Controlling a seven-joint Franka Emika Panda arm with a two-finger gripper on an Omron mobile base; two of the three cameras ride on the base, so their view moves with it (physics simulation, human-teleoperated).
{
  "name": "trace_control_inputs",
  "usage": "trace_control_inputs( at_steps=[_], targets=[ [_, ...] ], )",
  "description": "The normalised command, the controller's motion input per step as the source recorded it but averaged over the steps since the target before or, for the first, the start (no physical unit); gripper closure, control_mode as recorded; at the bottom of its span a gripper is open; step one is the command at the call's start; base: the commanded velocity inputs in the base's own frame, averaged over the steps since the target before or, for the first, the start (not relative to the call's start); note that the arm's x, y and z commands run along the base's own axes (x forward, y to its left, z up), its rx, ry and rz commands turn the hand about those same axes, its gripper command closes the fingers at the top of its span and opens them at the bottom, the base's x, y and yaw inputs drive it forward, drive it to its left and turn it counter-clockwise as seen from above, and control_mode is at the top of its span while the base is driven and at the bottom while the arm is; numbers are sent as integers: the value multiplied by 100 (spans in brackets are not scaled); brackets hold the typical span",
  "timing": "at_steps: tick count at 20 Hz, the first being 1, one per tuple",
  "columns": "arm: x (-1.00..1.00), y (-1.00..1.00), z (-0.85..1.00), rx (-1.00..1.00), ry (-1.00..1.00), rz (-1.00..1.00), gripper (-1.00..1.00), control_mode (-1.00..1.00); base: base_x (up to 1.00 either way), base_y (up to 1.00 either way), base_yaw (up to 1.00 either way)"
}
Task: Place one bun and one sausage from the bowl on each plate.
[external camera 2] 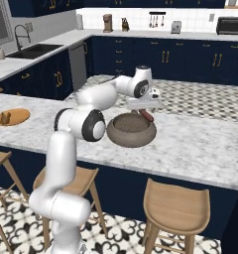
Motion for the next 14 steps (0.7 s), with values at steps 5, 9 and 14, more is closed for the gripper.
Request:
trace_control_inputs(
  at_steps=[5,9,14],
  targets=[
    [28,-31,0,0,10,12,-100,-100,0,0,0],
    [26,0,-27,0,11,14,-100,-100,0,0,0],
    [26,0,-20,0,6,11,-100,-100,0,0,0]
  ],
)
